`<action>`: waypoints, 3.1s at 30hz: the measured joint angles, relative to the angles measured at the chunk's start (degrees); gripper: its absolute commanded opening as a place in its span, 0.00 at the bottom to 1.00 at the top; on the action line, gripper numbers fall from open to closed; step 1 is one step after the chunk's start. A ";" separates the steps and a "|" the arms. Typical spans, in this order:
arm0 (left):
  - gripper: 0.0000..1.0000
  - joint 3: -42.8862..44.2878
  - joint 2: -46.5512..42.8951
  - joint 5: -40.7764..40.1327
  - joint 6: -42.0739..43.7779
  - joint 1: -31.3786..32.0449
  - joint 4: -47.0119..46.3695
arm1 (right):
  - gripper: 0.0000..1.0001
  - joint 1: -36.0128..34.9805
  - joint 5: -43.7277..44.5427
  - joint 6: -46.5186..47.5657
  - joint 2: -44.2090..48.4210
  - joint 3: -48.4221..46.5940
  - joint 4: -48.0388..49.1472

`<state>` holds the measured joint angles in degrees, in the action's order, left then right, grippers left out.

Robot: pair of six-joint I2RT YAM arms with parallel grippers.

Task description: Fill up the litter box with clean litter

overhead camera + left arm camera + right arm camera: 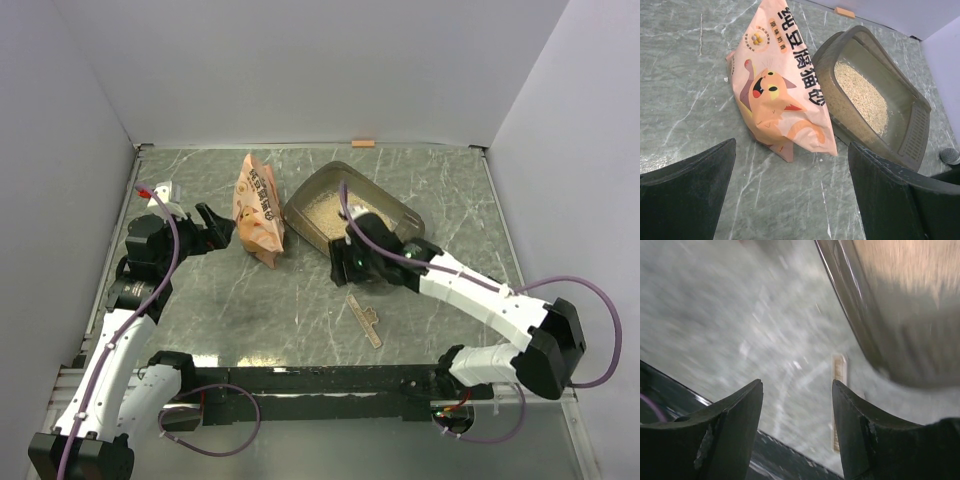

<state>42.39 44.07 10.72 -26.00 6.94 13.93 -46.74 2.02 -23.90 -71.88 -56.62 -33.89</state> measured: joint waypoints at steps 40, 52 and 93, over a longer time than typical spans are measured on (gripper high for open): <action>0.97 -0.07 -1.88 -1.55 -1.27 0.00 0.04 | 0.00 3.15 -7.02 8.00 -58.86 -61.35 8.61; 0.97 -0.07 -2.01 -3.02 -1.22 0.00 0.09 | 0.00 -1.25 -3.50 22.97 -49.03 -44.24 20.41; 0.97 -0.04 17.27 34.49 2.47 2.75 -9.62 | 0.17 -11.37 -28.61 80.89 -13.88 -11.39 1.38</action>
<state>42.35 61.34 45.21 -23.53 9.69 4.32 -58.11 -26.59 56.99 -85.76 -68.01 -32.51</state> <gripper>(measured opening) 0.970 0.156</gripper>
